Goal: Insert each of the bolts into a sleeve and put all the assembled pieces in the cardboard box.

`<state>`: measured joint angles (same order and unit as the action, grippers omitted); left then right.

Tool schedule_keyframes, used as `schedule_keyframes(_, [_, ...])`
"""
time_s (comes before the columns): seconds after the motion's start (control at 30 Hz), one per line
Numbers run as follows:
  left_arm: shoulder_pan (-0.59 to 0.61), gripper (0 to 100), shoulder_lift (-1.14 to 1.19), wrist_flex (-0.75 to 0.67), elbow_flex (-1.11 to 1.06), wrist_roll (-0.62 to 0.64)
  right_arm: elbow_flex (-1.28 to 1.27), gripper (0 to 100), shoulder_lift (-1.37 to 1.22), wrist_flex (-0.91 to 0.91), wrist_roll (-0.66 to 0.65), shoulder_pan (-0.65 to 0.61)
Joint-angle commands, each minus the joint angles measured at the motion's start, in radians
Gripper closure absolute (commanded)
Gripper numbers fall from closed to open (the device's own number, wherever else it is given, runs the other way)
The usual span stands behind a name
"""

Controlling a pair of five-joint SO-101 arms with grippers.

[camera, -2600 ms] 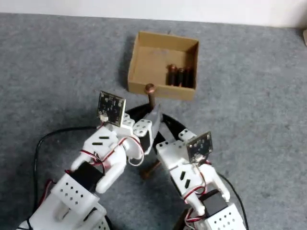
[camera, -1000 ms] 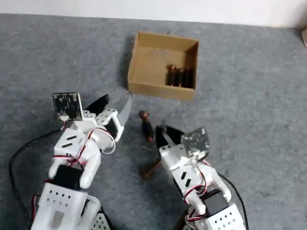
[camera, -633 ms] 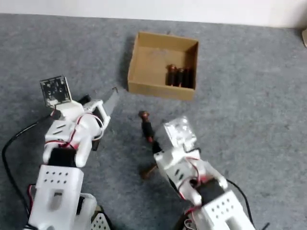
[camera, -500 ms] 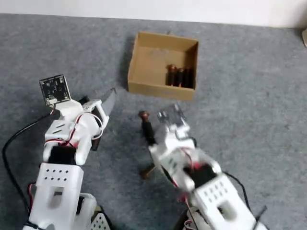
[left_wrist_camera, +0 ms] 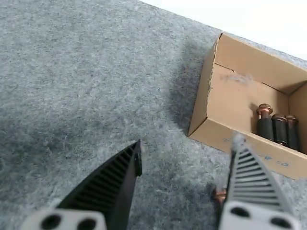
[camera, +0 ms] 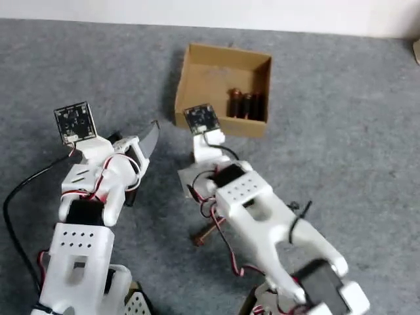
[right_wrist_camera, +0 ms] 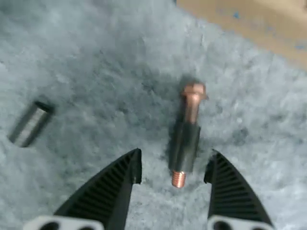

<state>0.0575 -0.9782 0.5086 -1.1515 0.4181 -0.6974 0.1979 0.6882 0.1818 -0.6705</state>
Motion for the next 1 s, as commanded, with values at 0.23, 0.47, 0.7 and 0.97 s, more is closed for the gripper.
schedule_keyframes(0.23, [0.015, 71, 0.002, 0.002, 0.061, 0.008, 0.076, 80.3, -0.108, -0.027, 0.015, -0.008])
schedule_keyframes(0.47, [0.012, 71, 0.002, 0.003, 0.062, 0.008, 0.077, 80.3, -0.111, -0.056, 0.011, 0.012])
schedule_keyframes(0.7, [0.010, 71, 0.002, 0.003, 0.062, 0.008, 0.077, 80.3, -0.117, -0.081, 0.012, 0.021])
schedule_keyframes(0.97, [0.010, 71, -0.002, 0.003, 0.062, 0.008, 0.173, 80.3, -0.344, -0.030, 0.009, 0.021])
